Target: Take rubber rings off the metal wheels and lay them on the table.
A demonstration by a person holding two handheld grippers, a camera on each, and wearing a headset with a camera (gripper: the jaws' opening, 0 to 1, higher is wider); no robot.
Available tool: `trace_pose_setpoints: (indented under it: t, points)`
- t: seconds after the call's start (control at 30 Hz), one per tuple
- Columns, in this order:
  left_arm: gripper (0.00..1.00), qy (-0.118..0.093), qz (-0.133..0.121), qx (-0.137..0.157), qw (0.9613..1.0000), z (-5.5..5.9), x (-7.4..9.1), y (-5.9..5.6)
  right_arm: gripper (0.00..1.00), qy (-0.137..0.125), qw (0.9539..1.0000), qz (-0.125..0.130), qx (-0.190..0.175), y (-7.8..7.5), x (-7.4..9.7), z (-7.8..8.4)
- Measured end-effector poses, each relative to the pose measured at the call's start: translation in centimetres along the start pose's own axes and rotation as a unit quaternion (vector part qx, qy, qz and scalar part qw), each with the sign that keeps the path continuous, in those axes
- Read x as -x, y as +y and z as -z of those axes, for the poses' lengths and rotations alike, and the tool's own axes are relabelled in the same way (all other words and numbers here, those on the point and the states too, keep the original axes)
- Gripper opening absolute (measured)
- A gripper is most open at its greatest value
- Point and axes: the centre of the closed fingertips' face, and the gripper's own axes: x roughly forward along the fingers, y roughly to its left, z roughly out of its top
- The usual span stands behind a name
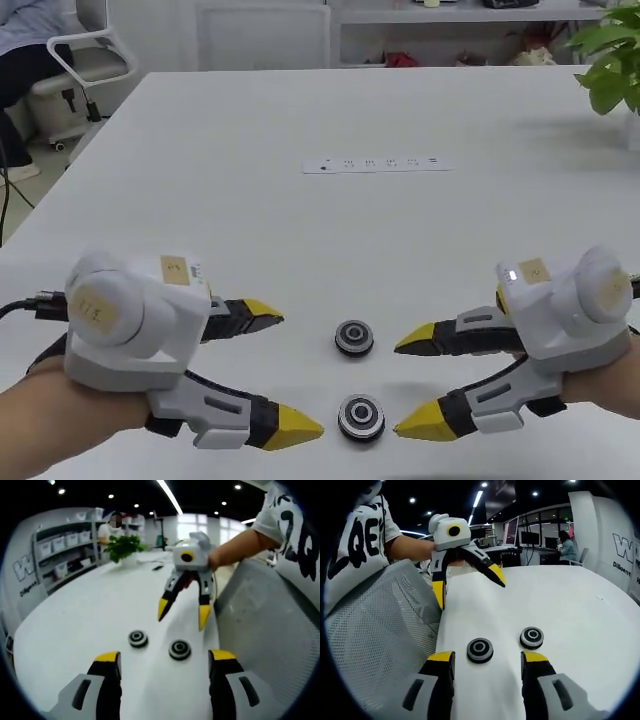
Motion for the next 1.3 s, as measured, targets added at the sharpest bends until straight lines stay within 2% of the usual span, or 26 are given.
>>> trace_pose_setpoints:
  t: [0.5, 1.0, 1.3]
  points:
    - [0.62, 0.003, 0.026, 0.008, 0.9996, 0.4, -1.7, -0.7, 0.40, 0.016, 0.9996, -0.022, 0.007, 0.6, -1.1, 0.9]
    - [0.51, 0.016, 0.063, 0.007, 0.9978, 0.9, -3.7, -2.1, 0.33, 0.029, 0.9990, -0.032, 0.011, 0.7, -1.9, 1.8]
    - [0.45, 0.025, 0.081, 0.006, 0.9964, 1.2, -4.6, -2.7, 0.29, 0.020, 0.9992, -0.033, 0.001, 0.5, -2.2, 1.7]
